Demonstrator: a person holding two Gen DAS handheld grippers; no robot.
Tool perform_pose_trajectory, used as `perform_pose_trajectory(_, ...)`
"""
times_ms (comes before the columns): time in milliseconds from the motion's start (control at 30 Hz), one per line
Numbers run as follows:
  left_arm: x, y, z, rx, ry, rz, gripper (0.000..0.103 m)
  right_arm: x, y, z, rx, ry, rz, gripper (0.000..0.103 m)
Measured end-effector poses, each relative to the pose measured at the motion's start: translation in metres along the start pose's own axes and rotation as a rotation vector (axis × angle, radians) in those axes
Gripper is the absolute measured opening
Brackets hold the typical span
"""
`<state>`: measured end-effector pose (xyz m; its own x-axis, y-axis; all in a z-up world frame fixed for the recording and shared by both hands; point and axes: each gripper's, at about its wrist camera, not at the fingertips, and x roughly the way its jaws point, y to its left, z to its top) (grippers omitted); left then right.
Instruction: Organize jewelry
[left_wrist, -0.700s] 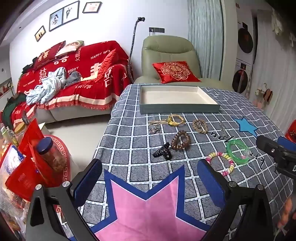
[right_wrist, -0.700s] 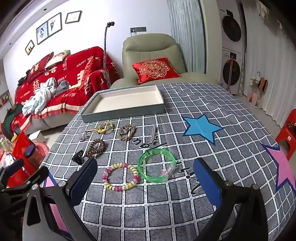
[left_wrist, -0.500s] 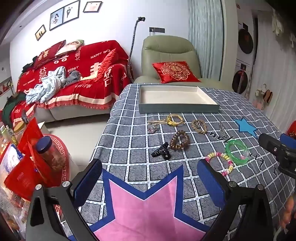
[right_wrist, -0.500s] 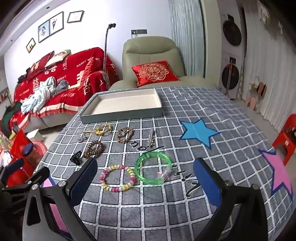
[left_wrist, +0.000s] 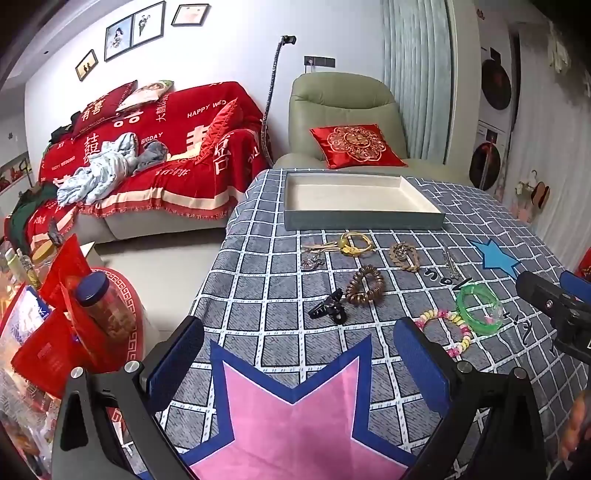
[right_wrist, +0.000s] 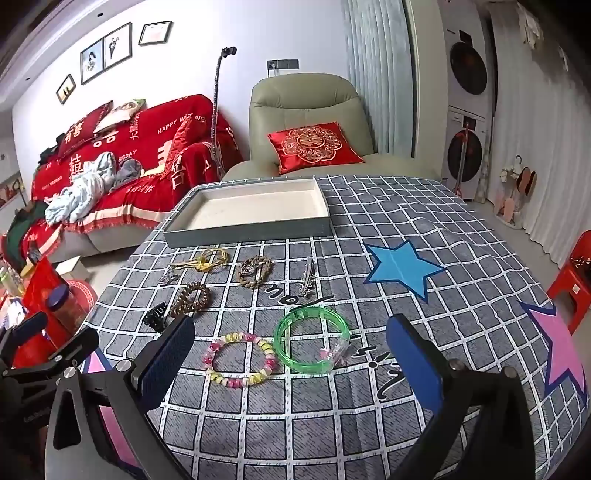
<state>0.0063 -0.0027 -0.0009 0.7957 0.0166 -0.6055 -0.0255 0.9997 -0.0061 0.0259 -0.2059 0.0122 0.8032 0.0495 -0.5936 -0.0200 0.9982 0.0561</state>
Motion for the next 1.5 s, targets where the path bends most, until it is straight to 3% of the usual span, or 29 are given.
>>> perform_pose_trajectory(1500,-0.005,0.007,0.013,-0.028,-0.023,0.016,0.103,-0.005,0.000,0.006,0.004,-0.026,0.014,0.103)
